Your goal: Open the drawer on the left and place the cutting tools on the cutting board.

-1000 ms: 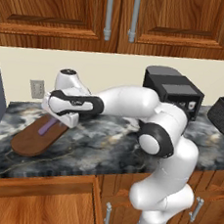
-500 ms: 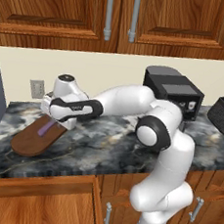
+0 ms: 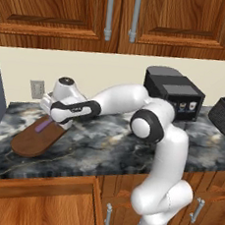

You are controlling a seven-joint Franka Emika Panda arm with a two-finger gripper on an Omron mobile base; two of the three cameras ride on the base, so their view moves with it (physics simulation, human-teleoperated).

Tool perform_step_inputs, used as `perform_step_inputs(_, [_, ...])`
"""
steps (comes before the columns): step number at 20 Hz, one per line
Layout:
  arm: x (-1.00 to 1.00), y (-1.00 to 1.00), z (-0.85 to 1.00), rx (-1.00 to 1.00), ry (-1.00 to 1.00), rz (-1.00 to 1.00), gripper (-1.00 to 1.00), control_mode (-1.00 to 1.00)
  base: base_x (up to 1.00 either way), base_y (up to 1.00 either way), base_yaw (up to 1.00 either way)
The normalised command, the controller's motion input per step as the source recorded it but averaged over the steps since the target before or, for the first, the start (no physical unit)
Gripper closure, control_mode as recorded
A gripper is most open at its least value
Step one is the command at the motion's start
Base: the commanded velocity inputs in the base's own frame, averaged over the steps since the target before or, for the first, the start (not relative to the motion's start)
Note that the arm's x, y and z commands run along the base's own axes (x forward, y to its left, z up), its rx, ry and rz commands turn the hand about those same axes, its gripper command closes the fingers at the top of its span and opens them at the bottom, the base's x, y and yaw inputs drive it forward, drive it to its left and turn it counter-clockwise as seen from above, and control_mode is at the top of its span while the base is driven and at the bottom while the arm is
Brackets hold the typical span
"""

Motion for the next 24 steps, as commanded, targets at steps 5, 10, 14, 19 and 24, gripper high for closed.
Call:
perform_step_inputs(5, [0.28,0.12,-0.21,0.03,0.00,-0.03,1.00,-1.00,0.00,0.00,0.00])
perform_step_inputs(10, [0.13,0.02,-0.27,0.03,0.00,0.00,1.00,-1.00,0.00,0.00,0.00])
perform_step_inputs(14, [0.20,0.06,-0.16,0.02,0.00,0.00,1.00,-1.00,0.00,0.00,0.00])
perform_step_inputs(19, [0.28,0.13,-0.20,0.00,0.00,0.00,1.00,-1.00,0.00,0.00,0.00])
perform_step_inputs(24, [0.24,0.23,-0.18,0.00,0.00,0.00,1.00,-1.00,0.00,0.00,0.00])
